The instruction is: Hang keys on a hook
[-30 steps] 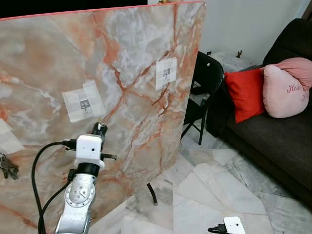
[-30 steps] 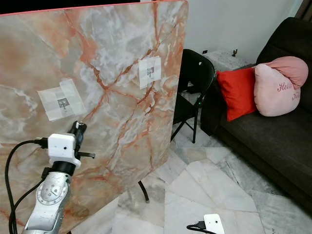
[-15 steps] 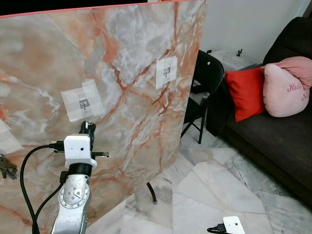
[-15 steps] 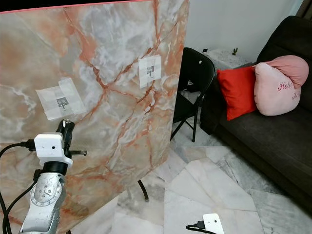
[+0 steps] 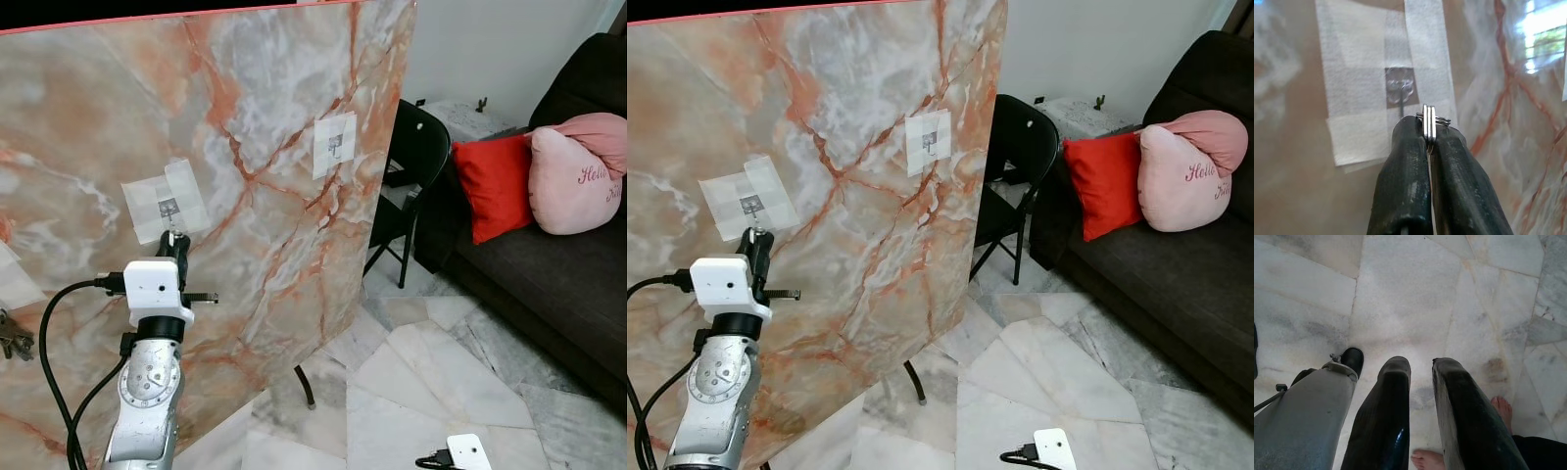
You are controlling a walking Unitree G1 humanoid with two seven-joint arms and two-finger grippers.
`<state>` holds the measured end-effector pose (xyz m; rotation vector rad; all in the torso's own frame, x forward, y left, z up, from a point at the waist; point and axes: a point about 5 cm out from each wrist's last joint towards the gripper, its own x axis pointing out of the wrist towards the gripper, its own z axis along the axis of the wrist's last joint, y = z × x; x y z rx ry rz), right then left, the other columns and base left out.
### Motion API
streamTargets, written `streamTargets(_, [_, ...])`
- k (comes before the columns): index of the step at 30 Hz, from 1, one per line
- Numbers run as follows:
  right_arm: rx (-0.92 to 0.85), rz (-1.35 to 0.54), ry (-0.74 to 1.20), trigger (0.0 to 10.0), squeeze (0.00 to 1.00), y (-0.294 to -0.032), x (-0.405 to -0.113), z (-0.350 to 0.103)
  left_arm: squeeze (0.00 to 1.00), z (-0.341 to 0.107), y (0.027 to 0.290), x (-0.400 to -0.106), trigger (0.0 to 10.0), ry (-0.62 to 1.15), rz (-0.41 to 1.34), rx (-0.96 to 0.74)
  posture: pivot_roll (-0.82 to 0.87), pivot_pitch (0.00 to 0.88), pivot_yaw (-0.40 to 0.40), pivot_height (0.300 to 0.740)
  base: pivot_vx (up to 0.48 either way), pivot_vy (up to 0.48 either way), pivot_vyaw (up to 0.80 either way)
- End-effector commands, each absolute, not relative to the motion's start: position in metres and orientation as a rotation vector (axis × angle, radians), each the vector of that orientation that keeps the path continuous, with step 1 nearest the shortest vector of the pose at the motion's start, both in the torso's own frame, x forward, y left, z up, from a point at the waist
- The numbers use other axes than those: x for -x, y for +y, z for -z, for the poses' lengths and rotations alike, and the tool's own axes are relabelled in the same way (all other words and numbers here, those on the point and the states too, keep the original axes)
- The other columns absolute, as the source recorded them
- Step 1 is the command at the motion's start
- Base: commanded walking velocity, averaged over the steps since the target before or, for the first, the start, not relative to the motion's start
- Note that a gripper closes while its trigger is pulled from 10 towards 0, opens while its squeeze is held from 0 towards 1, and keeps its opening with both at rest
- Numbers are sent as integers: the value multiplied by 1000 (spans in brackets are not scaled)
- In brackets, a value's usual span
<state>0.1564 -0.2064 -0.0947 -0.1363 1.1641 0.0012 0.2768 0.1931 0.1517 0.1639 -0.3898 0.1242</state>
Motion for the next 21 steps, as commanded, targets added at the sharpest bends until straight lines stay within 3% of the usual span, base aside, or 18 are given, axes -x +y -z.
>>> streamTargets(1, [145,6,1149,10000,0,-210,-161,92,0,-162,185,-279,10000,-428,-100,-152,127,0,-111,740,0,0,0])
streamTargets(21, [140,7,1147,10000,0,-209,-162,92,0,-159,197,-282,10000,-382,-180,-183,125,0,-107,740,0,0,0])
